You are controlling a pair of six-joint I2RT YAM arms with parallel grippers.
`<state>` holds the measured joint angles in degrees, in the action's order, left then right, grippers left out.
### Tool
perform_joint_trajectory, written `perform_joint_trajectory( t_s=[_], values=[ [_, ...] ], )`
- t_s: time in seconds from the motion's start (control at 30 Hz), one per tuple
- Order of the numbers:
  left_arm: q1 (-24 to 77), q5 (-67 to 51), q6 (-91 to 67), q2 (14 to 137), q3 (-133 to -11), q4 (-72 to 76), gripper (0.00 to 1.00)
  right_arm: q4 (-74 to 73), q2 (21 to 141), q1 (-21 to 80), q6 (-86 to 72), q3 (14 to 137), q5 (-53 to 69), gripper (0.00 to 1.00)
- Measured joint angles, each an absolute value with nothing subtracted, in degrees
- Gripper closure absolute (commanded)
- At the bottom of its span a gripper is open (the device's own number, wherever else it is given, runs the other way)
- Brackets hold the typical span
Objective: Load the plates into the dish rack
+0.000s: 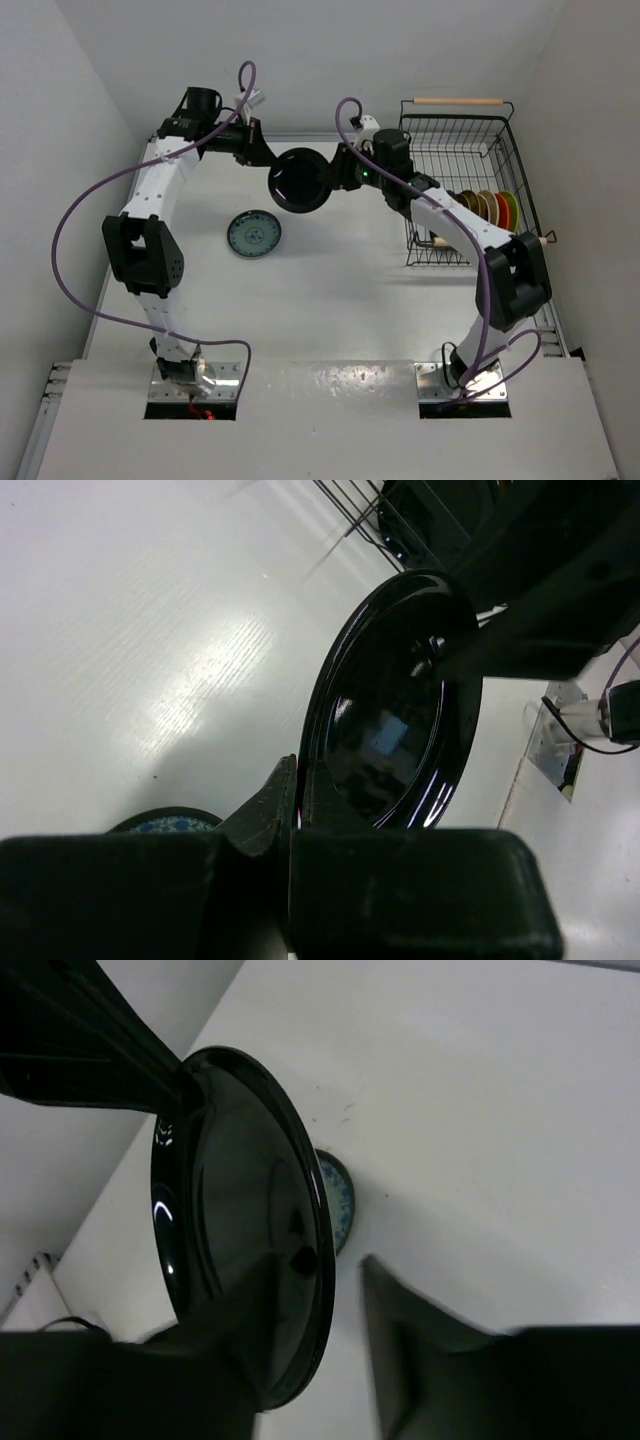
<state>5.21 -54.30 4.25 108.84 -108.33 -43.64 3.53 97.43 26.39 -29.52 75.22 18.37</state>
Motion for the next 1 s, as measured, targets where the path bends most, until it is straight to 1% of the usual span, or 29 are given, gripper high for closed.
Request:
perform_joint_trajectory(
  t_s=[0.03,0.07,0.1,0.13,0.2,0.23,0.27,0.3,0.33,0.43,0.5,0.57,0.7,0.83,0.93,1.0],
  values=[
    [5.2,-54.4,4.3,108.8,-108.3,-43.6,1.0,4.3,97.7,26.4,-30.5,74.7,18.9,0.79],
    [5.2,-54.4,4.3,108.7,-108.3,-43.6,1.0,4.7,97.9,26.4,-31.6,74.3,19.6,0.92],
    [5.1,-54.3,4.6,108.7,-108.3,-43.6,1.0,5.0,97.9,26.4,-32.2,74.1,19.9,0.96],
    [5.0,-54.1,5.1,108.6,-108.3,-43.6,1.0,5.6,97.9,26.4,-33.3,73.7,20.4,1.0],
    [4.9,-54.2,5.4,108.6,-108.3,-43.6,1.0,6.9,97.9,26.1,-34.3,73.3,20.7,1.0],
    [4.9,-54.1,5.6,108.6,-108.3,-43.5,0.94,7.4,97.7,26.0,-34.4,72.9,20.7,1.0],
    [4.9,-53.9,5.6,108.5,-108.3,-43.5,0.7,7.5,97.5,26.0,-34.5,72.4,20.6,1.0],
    [4.9,-53.5,5.8,108.5,-108.4,-43.5,0.13,7.4,97.0,26.0,-34.3,72.1,20.4,1.0],
    [5.1,-52.8,5.9,108.5,-108.4,-43.4,0.0,7.0,96.6,25.9,-33.9,71.9,19.8,1.0],
    [4.9,-49.1,5.5,108.5,-108.7,-43.7,0.0,2.2,93.5,25.7,-30.8,71.9,15.3,1.0],
    [4.5,-44.8,6.2,108.5,-109.4,-44.5,0.0,-1.9,90.3,25.3,-26.8,72.1,9.0,1.0],
    [4.3,-38.5,7.1,108.4,-110.3,-44.8,0.0,-6.1,87.0,24.8,-22.4,72.9,0.6,1.0],
    [4.1,-22.3,8.6,108.2,-111.0,-44.7,0.0,-13.0,81.5,21.6,-12.6,75.8,-17.6,1.0],
    [3.7,-10.0,9.8,108.2,-110.0,-44.6,0.0,-17.8,81.3,17.1,-2.5,78.5,-37.0,1.0],
    [3.6,-5.1,10.3,108.2,-107.1,-44.6,0.0,-23.2,83.3,13.9,-0.1,78.3,-42.7,1.0],
    [3.6,-3.2,10.5,108.2,-105.1,-45.0,0.0,-25.8,84.5,12.4,-0.3,76.3,-42.1,1.0]
  ],
)
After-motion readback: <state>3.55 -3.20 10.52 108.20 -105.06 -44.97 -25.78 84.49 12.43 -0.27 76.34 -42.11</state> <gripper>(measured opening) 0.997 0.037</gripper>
